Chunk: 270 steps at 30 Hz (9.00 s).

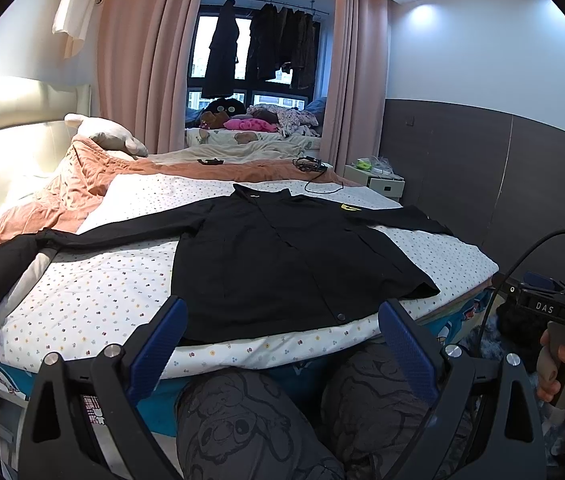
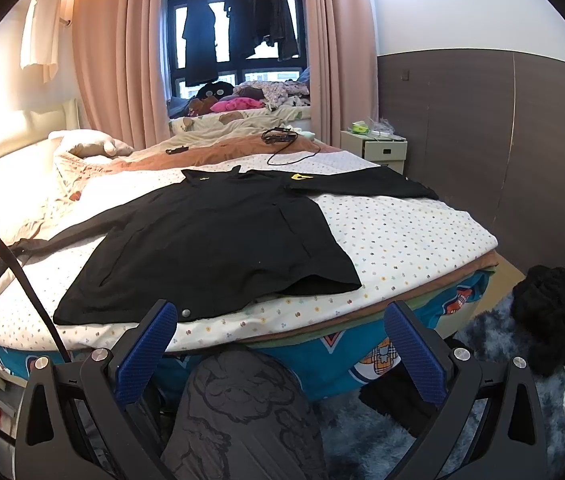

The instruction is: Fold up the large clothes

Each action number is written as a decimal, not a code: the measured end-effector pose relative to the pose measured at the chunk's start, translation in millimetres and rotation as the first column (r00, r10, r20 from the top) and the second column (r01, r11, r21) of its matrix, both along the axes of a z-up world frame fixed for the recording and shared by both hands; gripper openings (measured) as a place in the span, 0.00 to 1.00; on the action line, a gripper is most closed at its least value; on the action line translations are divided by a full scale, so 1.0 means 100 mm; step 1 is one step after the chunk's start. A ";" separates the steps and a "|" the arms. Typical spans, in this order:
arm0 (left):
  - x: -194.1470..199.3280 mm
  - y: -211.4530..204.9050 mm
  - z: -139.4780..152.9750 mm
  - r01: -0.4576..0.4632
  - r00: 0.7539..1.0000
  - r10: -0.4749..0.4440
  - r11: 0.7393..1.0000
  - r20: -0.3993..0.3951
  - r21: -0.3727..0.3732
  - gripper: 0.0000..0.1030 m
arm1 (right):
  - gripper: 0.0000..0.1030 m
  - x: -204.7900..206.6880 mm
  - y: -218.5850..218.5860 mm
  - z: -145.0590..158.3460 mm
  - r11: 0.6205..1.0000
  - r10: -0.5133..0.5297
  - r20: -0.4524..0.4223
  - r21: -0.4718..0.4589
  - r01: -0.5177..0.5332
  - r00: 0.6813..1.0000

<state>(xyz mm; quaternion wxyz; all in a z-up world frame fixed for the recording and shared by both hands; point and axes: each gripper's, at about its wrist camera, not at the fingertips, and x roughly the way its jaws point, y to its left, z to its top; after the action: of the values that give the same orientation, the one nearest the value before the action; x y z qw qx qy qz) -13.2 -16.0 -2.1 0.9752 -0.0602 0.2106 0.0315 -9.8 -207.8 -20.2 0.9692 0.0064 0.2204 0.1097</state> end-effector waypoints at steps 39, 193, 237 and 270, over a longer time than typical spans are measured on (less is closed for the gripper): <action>0.20 0.18 -0.16 0.000 1.000 0.000 1.000 -0.017 -0.001 0.95 | 1.00 0.20 0.14 -0.11 0.999 0.000 -0.023 -0.040 -0.001 1.000; 6.19 0.62 0.07 0.123 0.915 -0.158 0.986 -0.371 -0.116 0.05 | 0.81 5.42 1.17 -0.43 0.925 0.210 -0.398 0.378 -0.049 0.893; 3.96 2.62 -1.00 -0.252 0.880 0.103 0.928 -0.463 -0.273 0.93 | 0.81 5.31 3.04 -0.28 0.920 0.371 -0.404 0.036 -0.391 0.836; 3.95 2.77 -1.37 -0.263 0.852 0.076 0.917 -0.518 -0.300 0.93 | 0.92 5.68 3.17 -0.30 0.923 0.348 -0.458 0.016 -0.383 0.818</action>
<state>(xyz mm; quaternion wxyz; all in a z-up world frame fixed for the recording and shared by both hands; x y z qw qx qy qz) 382.0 260.7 -139.2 0.8534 -0.2461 0.4498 0.0942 558.0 109.1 -50.5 0.8512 -0.0477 0.4410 0.2805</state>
